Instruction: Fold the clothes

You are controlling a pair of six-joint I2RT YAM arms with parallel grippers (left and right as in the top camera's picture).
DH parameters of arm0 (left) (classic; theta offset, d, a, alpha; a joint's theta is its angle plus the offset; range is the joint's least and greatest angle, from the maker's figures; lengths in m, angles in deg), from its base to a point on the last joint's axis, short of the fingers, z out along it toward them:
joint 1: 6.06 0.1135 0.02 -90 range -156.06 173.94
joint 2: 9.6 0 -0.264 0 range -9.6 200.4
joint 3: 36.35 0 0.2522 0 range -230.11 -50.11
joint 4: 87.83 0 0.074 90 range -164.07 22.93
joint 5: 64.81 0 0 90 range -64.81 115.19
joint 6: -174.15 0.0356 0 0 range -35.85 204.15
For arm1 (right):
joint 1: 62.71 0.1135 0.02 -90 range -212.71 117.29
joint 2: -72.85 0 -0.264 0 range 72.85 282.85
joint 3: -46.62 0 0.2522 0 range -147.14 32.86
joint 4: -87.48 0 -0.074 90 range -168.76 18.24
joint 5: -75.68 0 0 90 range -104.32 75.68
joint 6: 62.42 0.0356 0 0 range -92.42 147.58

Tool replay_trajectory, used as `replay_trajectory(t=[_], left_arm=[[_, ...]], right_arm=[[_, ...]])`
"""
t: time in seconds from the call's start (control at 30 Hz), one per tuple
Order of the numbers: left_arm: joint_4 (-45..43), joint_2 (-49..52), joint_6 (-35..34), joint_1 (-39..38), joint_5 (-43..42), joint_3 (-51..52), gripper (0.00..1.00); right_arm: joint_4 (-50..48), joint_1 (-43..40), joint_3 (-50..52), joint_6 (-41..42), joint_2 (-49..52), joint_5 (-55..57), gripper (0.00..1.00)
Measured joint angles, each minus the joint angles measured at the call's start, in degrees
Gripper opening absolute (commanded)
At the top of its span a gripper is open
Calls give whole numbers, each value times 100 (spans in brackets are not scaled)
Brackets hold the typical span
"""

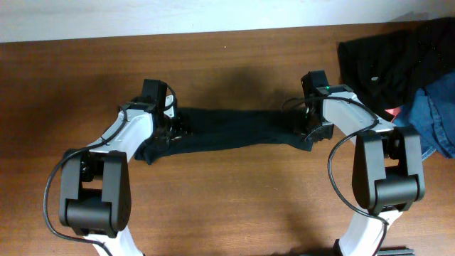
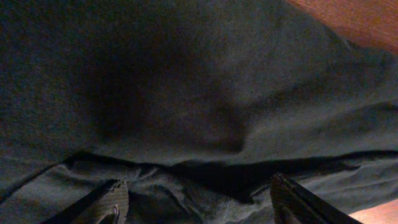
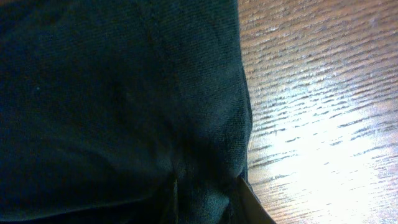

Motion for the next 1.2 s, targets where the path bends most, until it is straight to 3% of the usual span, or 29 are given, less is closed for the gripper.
replay_trajectory(t=[0.27, 0.43, 0.53, 0.63, 0.77, 1.0, 1.2], left_arm=[[-2, 0, 2, 2, -7, 0, 75], [-2, 0, 0, 2, -7, 0, 75], [-2, 0, 0, 2, -7, 0, 75], [-2, 0, 0, 2, -7, 0, 75], [-2, 0, 2, 0, -7, 0, 75], [-2, 0, 0, 2, -7, 0, 75], [0, 0, 2, 0, -9, 0, 75]], right_arm=[[557, 0, -203, -7, 2, 140, 27], [557, 0, -323, -9, 2, 175, 13], [566, 0, -323, -4, 2, 177, 13], [568, 0, -323, 24, 2, 175, 29], [560, 0, -323, 2, 0, 179, 35], [328, 0, -275, -13, 2, 173, 24], [330, 0, -264, -7, 2, 170, 24]])
